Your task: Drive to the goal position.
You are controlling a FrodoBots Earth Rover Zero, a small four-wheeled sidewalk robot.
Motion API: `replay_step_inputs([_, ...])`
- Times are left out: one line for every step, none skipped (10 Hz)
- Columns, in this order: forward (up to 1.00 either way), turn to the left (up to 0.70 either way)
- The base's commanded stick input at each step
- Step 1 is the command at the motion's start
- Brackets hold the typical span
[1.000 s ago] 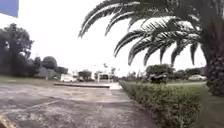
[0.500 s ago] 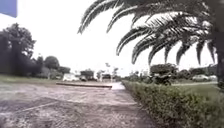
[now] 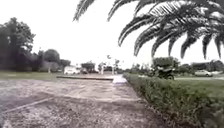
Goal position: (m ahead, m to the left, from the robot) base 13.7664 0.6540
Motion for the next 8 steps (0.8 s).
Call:
replay_step_inputs([0.50,0.00])
replay_step_inputs([0.50,0.00])
replay_step_inputs([0.50,0.00])
replay_step_inputs([0.50,0.00])
replay_step_inputs([0.50,0.00])
replay_step_inputs([0.50,0.00])
replay_step_inputs([0.50,0.00])
replay_step_inputs([0.50,0.00])
